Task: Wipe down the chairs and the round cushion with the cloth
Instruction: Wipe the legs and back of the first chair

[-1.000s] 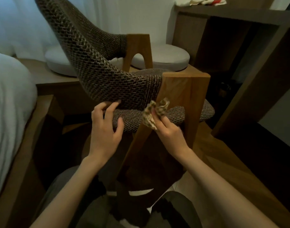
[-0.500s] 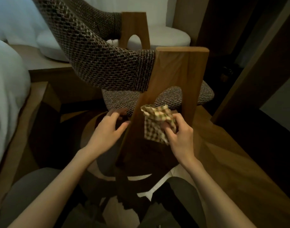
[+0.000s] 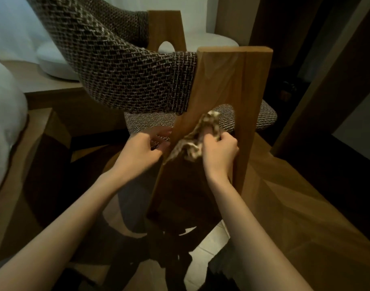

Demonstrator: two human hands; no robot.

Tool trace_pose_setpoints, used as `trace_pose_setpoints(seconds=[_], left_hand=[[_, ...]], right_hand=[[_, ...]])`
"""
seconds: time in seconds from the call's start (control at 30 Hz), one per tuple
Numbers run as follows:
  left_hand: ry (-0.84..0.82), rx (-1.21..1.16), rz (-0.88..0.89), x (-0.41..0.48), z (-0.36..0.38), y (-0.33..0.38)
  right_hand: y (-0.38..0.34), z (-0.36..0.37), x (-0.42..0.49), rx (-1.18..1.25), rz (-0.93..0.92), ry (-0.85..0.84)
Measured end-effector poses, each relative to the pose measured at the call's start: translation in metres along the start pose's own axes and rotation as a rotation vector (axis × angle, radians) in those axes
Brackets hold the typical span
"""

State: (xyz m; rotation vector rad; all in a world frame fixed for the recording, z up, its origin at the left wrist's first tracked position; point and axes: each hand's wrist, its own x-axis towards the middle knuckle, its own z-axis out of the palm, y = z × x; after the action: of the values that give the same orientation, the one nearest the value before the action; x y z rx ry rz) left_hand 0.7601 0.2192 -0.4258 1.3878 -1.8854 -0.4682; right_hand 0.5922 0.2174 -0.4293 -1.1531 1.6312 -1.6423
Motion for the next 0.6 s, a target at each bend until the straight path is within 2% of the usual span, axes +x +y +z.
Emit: trace_pose_setpoints(seconds=[0.07,0.1,0.2,0.3,0.37,0.47,0.53,0.6], left_hand=[[-0.004,-0.063,-0.003,0.001,-0.002,-0.006],[-0.015,-0.082,-0.005,0.0,-0.004,-0.01],[-0.078,-0.086,-0.049,-0.005,-0.008,-0.025],[-0.123,-0.071,-0.079,-0.002,-0.01,-0.031],[-0.127,-0.073,-0.052,0.0,-0.011,-0.03],[-0.125,-0.202,-0.056,0.003,-0.012,-0.026],[-0.124,-0.251,-0.099,0.004,-0.012,-0.023],[-0.103,-0.265,-0.128,0.005,-0.014,-0.023]], right_hand=[[-0.005,0.019,-0.001,0.194,0.157,-0.046],[-0.002,0.022,-0.004,0.277,0.168,-0.083],[0.016,0.01,-0.019,0.376,0.013,-0.299],[0.031,0.0,-0.026,0.213,-0.154,-0.485],[0.035,0.004,-0.027,0.043,-0.208,-0.435],[0.037,0.018,-0.02,-0.133,-0.297,-0.205],[0.034,0.03,-0.017,-0.213,-0.343,-0.207],[0.033,0.043,-0.014,-0.26,-0.257,-0.262]])
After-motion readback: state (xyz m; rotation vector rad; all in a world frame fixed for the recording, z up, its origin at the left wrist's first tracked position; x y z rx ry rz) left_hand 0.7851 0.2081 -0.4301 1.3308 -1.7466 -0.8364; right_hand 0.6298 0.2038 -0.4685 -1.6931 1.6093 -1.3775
